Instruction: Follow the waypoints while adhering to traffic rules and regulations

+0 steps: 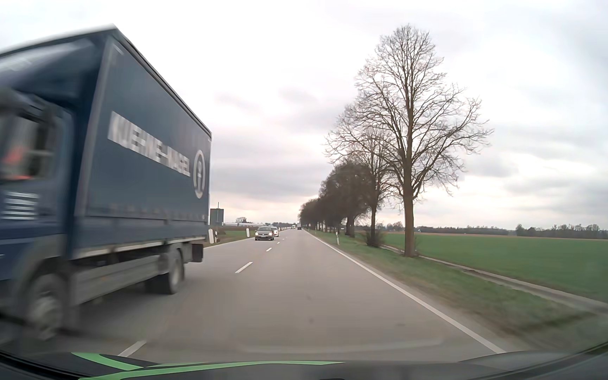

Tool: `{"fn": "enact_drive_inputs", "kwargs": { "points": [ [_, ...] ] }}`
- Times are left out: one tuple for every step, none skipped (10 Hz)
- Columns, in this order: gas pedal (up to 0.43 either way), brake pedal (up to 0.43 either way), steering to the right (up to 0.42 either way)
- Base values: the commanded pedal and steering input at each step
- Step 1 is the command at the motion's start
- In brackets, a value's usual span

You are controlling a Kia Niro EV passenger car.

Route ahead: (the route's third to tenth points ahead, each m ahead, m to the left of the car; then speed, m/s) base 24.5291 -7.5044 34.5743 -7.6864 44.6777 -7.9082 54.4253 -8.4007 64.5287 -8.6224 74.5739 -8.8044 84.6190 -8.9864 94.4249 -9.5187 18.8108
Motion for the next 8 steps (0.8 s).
{"fn": "enact_drive_inputs", "kwargs": {
  "points": [
    [0.22,0.0,0.001],
    [0.22,0.0,0.001],
    [0.22,0.0,0.001],
    [0.228,0.0,0.001],
    [0.228,0.0,0.001],
    [0.228,0.0,0.001],
    [0.228,0.0,0.001],
    [0.228,0.0,0.001]
  ]
}}
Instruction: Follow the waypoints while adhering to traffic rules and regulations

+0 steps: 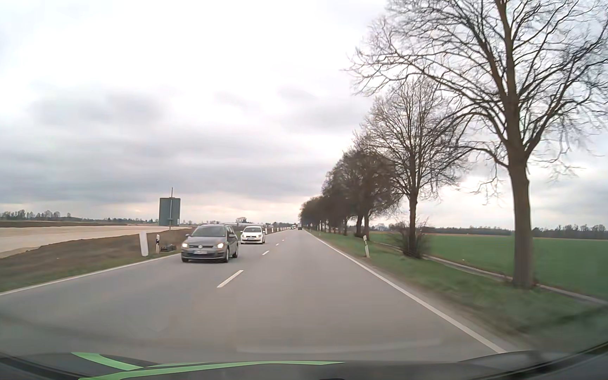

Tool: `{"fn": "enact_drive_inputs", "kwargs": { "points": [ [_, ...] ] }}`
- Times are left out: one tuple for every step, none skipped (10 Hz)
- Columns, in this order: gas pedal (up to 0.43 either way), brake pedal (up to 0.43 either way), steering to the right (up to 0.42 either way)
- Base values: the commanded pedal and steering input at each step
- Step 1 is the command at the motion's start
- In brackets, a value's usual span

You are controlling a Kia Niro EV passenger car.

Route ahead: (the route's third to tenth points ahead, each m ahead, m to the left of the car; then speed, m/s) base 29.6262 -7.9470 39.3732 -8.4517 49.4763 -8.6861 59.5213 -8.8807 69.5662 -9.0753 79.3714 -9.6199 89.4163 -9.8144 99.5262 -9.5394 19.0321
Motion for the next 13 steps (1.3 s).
{"fn": "enact_drive_inputs", "kwargs": {
  "points": [
    [0.228,0.0,0.002],
    [0.228,0.0,0.002],
    [0.228,0.0,0.003],
    [0.228,0.0,0.003],
    [0.228,0.0,0.003],
    [0.228,0.0,0.004],
    [0.228,0.0,0.004],
    [0.228,0.0,0.003],
    [0.228,0.0,0.004],
    [0.228,0.0,0.004],
    [0.228,0.0,0.004],
    [0.228,0.0,0.004],
    [0.228,0.0,0.004]
  ]
}}
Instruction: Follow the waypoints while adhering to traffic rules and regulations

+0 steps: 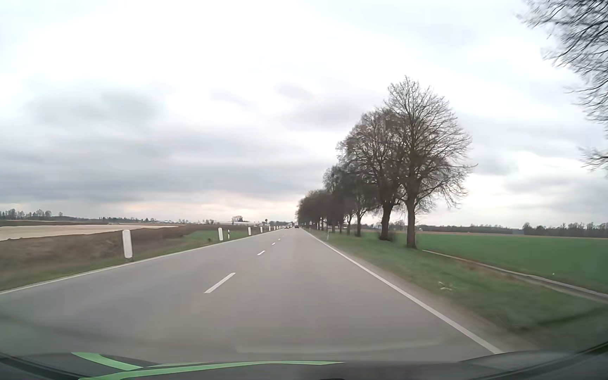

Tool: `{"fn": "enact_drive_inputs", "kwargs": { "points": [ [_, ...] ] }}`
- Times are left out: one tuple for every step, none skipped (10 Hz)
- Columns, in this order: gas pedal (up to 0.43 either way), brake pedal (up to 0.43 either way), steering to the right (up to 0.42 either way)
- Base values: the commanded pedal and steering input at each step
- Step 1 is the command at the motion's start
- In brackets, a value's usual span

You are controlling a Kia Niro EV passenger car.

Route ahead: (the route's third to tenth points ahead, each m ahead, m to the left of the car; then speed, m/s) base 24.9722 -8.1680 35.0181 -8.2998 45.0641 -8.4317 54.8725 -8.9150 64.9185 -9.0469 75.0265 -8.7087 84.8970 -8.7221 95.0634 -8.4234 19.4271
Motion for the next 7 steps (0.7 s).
{"fn": "enact_drive_inputs", "kwargs": {
  "points": [
    [0.228,0.0,0.004],
    [0.228,0.0,0.004],
    [0.228,0.0,0.004],
    [0.228,0.0,0.004],
    [0.228,0.0,0.004],
    [0.228,0.0,0.003],
    [0.228,0.0,0.004]
  ]
}}
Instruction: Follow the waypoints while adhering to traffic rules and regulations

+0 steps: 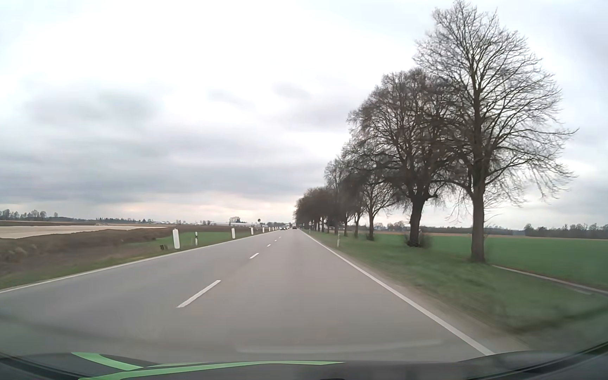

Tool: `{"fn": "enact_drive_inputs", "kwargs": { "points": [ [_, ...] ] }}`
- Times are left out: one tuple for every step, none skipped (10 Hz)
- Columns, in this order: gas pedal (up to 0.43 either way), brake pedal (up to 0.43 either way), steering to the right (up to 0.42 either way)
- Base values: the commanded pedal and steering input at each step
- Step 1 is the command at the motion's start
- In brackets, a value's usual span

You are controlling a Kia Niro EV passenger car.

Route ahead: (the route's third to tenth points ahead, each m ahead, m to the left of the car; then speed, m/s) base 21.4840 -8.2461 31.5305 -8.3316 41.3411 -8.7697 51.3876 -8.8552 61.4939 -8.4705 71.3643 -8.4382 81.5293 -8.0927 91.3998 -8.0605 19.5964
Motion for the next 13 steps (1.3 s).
{"fn": "enact_drive_inputs", "kwargs": {
  "points": [
    [0.22,0.0,0.003],
    [0.22,0.0,0.003],
    [0.22,0.0,0.003],
    [0.22,0.0,0.003],
    [0.22,0.0,0.003],
    [0.22,0.0,0.003],
    [0.22,0.0,0.003],
    [0.22,0.0,0.001],
    [0.22,0.0,0.001],
    [0.22,0.0,0.0],
    [0.22,0.0,0.001],
    [0.22,0.0,0.0],
    [0.209,0.0,0.0]
  ]
}}
